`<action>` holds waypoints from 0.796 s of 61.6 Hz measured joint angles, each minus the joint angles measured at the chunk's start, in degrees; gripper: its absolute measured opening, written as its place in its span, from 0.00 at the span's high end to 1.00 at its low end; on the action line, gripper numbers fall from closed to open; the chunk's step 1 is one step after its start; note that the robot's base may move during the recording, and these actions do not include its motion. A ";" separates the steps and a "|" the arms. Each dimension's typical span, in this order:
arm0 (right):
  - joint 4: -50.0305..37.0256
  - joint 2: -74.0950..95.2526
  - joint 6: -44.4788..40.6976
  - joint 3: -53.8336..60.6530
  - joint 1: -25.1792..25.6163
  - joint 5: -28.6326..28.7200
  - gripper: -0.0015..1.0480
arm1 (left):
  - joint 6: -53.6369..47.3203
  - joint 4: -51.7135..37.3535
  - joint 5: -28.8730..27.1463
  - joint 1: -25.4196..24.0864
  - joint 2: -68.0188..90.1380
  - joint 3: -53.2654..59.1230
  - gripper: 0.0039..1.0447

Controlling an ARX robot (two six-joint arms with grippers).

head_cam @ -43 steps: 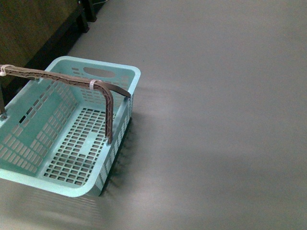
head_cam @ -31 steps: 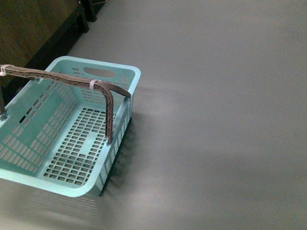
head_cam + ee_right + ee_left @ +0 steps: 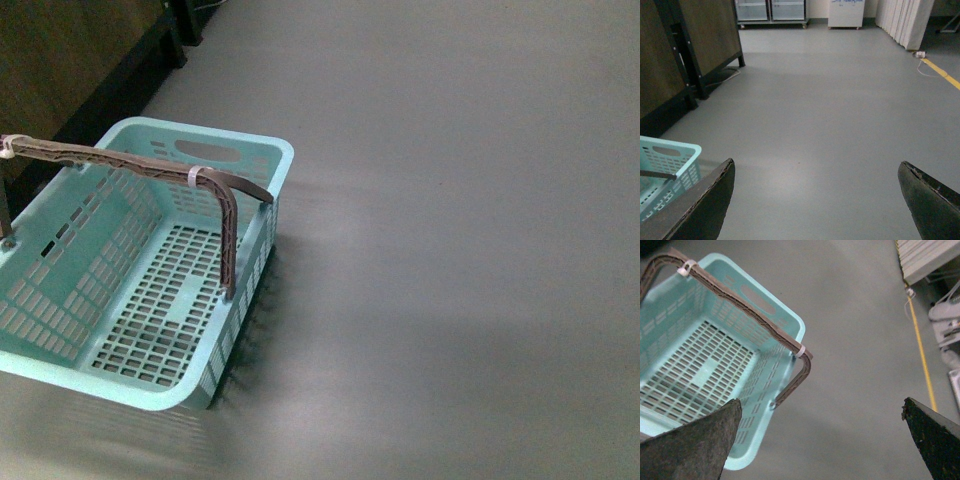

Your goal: Pick lemon and mango into basket

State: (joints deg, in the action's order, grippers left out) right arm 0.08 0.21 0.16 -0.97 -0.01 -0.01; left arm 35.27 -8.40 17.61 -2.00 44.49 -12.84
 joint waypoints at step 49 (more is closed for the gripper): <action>0.00 0.00 0.00 0.00 0.00 0.00 0.08 | 39.67 -30.36 -10.62 3.80 77.72 -36.68 0.06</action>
State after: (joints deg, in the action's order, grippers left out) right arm 0.08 0.21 0.16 -0.97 -0.01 -0.01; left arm 74.94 -38.76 6.98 1.80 122.21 -49.52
